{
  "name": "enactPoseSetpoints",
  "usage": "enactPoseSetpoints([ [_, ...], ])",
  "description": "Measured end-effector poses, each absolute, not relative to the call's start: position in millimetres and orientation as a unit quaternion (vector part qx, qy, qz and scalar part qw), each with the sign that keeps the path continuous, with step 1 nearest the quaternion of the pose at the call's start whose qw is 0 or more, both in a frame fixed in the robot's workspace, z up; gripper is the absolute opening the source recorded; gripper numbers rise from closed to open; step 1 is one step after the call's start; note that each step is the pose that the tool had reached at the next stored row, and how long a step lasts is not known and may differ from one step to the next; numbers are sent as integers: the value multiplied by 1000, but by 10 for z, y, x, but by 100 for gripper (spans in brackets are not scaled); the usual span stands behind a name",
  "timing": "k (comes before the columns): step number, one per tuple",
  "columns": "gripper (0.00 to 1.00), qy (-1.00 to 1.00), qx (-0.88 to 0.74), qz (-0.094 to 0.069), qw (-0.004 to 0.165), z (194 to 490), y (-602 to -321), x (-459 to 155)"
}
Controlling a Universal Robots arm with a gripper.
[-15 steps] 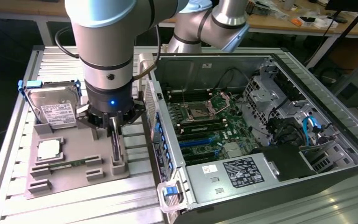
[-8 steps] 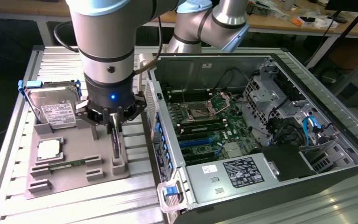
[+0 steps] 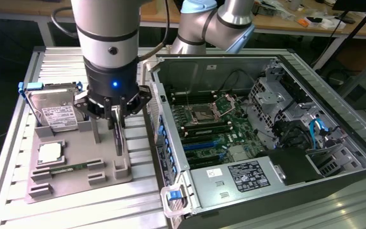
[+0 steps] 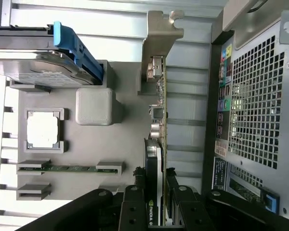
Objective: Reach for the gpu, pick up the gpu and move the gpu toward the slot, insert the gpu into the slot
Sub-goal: 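Pick up the gpu and move the gpu toward the slot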
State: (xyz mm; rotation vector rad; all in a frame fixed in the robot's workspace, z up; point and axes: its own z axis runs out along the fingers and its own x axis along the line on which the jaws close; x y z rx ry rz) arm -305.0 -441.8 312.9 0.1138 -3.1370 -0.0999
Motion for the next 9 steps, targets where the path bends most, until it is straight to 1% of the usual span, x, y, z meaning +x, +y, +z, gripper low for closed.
enactPoseSetpoints([
  [8,27,-999,36,-24,1,3495,-4417,-3048],
  [9,27,-999,35,-23,1,3586,-4416,-3048],
])
